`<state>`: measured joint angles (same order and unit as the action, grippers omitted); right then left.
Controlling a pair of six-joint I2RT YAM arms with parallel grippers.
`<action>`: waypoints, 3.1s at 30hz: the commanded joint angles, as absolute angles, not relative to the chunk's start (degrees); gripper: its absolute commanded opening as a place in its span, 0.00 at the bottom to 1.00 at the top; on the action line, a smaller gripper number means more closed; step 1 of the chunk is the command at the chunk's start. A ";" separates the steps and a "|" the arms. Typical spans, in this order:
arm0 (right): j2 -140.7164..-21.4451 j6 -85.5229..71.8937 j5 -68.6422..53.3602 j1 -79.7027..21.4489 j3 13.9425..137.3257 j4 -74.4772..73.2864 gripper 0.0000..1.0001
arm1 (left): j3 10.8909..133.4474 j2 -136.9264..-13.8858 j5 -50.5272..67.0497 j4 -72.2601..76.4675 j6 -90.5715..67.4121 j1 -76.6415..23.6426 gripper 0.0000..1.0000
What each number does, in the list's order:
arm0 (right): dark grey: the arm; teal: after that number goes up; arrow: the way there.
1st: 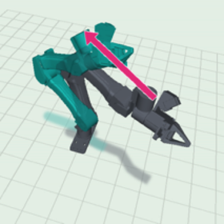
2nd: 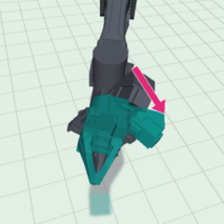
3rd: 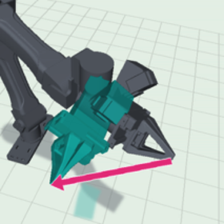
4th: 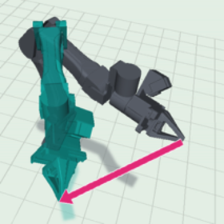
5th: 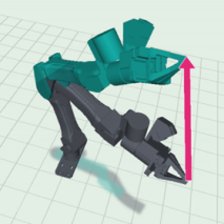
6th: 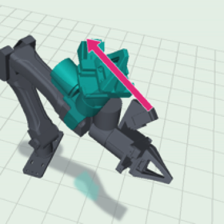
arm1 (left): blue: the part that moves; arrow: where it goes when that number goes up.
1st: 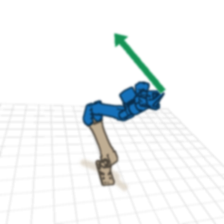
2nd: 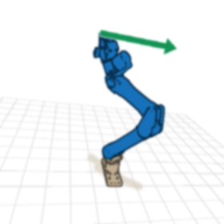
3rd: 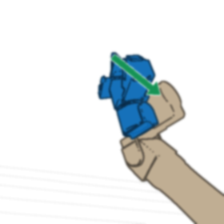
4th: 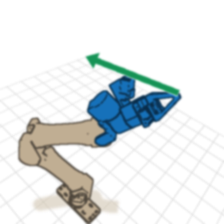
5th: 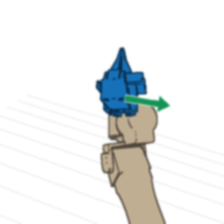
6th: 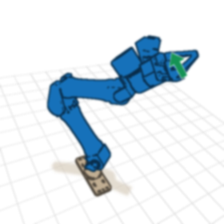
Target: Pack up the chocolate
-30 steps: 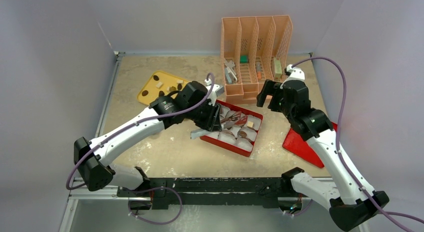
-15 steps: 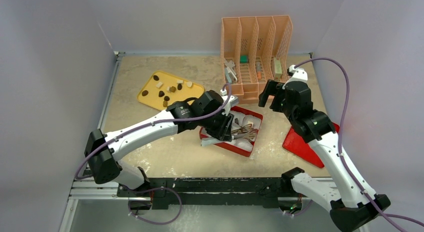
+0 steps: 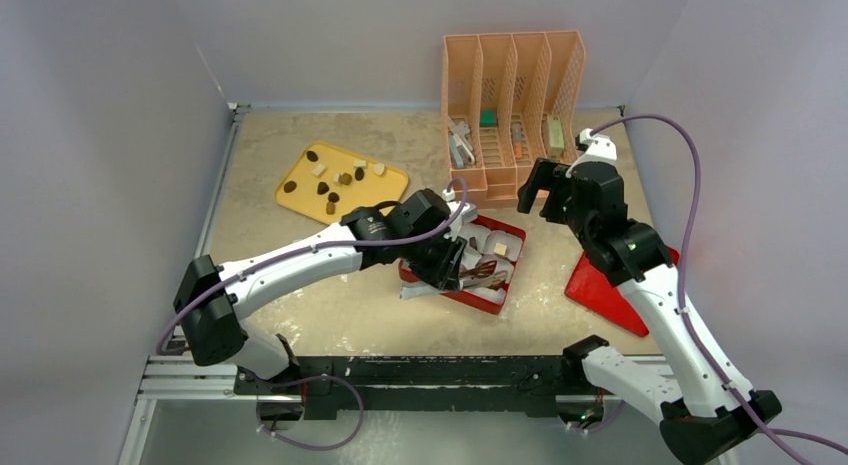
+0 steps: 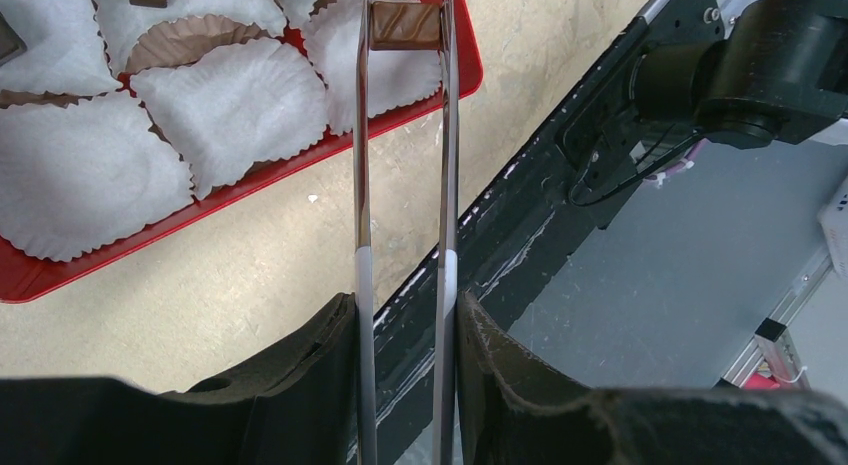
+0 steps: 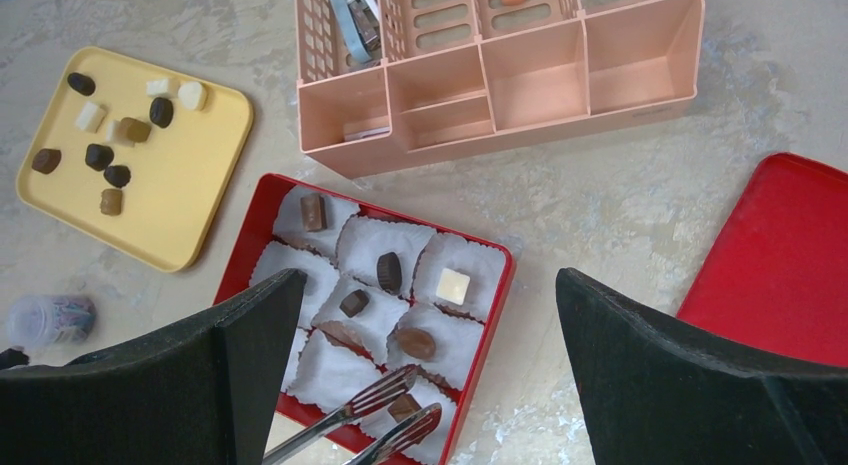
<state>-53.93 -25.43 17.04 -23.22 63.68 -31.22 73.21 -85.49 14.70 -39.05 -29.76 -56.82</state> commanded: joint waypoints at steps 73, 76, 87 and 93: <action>-52.57 -23.38 18.38 -23.03 64.09 -30.37 0.99 | 80.85 -77.70 -9.51 -43.05 -29.86 -44.89 0.35; -52.39 -23.33 18.39 -23.08 63.94 -30.32 0.99 | 80.20 -76.54 -15.21 -42.25 -28.83 -41.54 0.35; -51.79 -23.12 18.41 -23.05 64.34 -30.58 0.99 | 77.42 -82.40 -18.92 -36.57 -25.90 -31.41 0.33; -51.46 -23.03 18.64 -23.03 64.18 -30.94 0.99 | 74.58 -86.08 -17.00 -32.18 -25.88 -28.94 0.33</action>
<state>-52.53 -24.03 17.08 -23.22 63.61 -31.20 76.01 -84.90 -17.37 -38.59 -27.09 -30.22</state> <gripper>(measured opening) 0.987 0.337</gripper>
